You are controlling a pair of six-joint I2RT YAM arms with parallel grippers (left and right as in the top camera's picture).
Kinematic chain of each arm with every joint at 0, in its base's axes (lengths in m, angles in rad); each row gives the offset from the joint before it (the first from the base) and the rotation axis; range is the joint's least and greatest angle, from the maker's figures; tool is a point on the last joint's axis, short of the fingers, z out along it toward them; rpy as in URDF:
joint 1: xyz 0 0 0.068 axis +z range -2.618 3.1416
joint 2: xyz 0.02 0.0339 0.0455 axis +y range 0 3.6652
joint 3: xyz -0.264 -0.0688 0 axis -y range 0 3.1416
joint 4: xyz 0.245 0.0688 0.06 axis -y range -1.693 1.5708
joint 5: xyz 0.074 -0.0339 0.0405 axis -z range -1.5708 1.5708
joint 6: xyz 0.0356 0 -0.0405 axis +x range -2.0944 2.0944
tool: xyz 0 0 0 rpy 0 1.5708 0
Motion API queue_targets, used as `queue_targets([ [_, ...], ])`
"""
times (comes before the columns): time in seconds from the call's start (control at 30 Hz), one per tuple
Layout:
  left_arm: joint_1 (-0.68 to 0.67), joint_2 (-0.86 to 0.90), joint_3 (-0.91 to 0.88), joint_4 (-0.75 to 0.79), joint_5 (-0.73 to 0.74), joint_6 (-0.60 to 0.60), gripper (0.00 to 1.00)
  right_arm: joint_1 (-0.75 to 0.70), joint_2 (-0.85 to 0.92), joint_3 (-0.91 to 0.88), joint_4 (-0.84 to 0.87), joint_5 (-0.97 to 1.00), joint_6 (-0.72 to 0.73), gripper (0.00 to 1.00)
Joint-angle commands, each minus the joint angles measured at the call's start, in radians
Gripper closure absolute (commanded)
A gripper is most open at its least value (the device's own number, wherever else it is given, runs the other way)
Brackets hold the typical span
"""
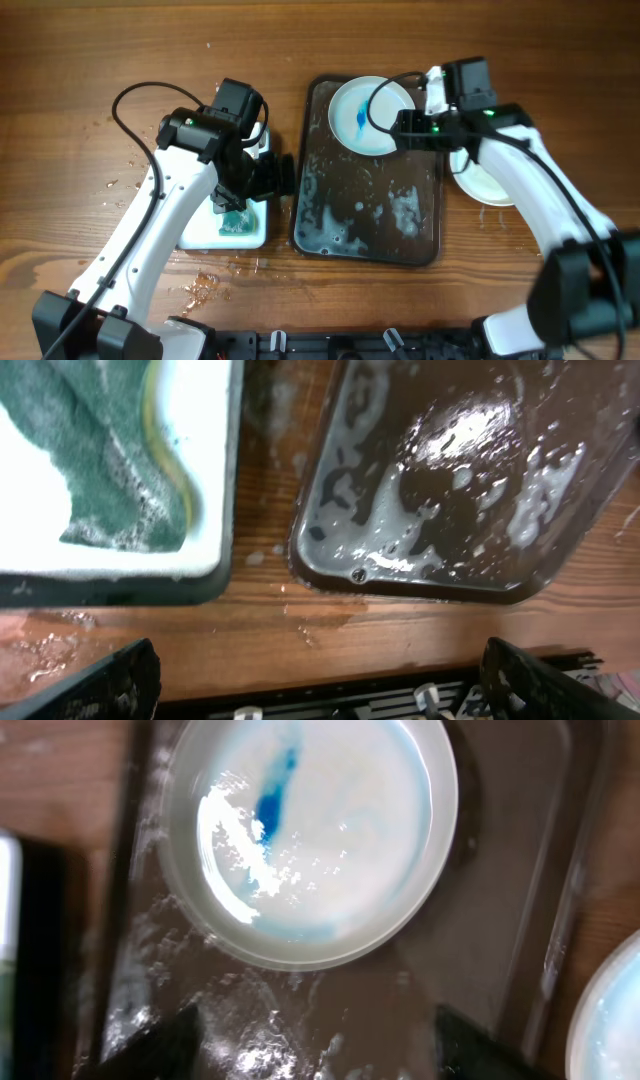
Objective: Clean dirty plates on tray and stack at the side
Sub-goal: 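Grasp the last plate with the right gripper and the sponge with the left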
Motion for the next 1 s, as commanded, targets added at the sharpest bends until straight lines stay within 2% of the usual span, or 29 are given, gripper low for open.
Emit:
queue_targets([
  [0.0, -0.005, -0.030, 0.013, -0.067, -0.010, 0.010, 0.00, 0.002, 0.178, -0.012, 0.093, -0.006, 0.000, 0.60],
  [0.03, -0.005, -0.045, 0.013, -0.083, -0.011, 0.022, 0.00, 0.002, 0.219, -0.012, 0.118, -0.006, 0.009, 0.77],
  [0.07, -0.005, -0.061, 0.013, -0.090, -0.011, 0.022, 0.00, 0.002, 0.239, -0.012, 0.124, -0.006, 0.026, 0.85],
  [0.1, -0.005, -0.073, 0.013, -0.090, -0.011, 0.021, 0.00, 0.002, 0.244, -0.012, 0.114, -0.005, 0.026, 0.86],
  [0.13, -0.005, -0.082, 0.013, -0.087, -0.011, 0.021, 0.00, 0.002, 0.240, -0.011, 0.099, 0.010, 0.027, 0.85],
  [0.2, -0.004, -0.088, 0.013, -0.080, -0.011, 0.021, 0.00, 0.002, 0.221, -0.011, 0.077, 0.009, 0.021, 0.64],
  [0.23, -0.005, -0.089, 0.013, -0.080, -0.011, 0.022, 0.00, 0.002, 0.189, -0.011, 0.062, 0.011, -0.015, 0.59],
  [0.37, -0.005, -0.089, 0.013, -0.085, -0.010, 0.021, 0.00, -0.004, 0.076, -0.011, 0.084, 0.193, -0.003, 0.50],
  [0.47, -0.005, -0.089, 0.013, -0.084, -0.010, 0.021, 0.00, -0.004, 0.146, -0.015, 0.139, 0.181, -0.002, 0.49],
  [0.57, -0.005, -0.089, 0.013, -0.084, -0.010, 0.021, 0.00, -0.004, 0.273, -0.018, 0.181, 0.051, -0.002, 0.47],
  [0.6, -0.005, -0.089, 0.013, -0.085, -0.010, 0.021, 0.00, -0.001, 0.319, -0.018, 0.195, -0.074, 0.001, 0.48],
  [0.63, -0.005, -0.089, 0.013, -0.084, -0.010, 0.021, 0.00, 0.003, 0.336, -0.018, 0.188, -0.145, 0.008, 0.88],
  [0.67, -0.005, -0.089, 0.013, -0.084, -0.010, 0.021, 0.00, 0.001, 0.317, -0.010, 0.142, -0.124, 0.058, 0.96],
  [0.73, -0.005, -0.089, 0.013, -0.084, -0.010, 0.021, 0.00, -0.007, 0.246, 0.005, 0.074, -0.067, 0.065, 0.96],
  [0.9, -0.005, -0.089, 0.013, -0.077, -0.010, 0.021, 0.00, -0.011, -0.185, 0.009, -0.136, 0.073, 0.025, 0.96],
  [0.97, -0.005, -0.089, 0.013, -0.071, -0.010, 0.021, 0.00, -0.011, -0.274, -0.002, -0.234, 0.077, 0.028, 0.96],
])
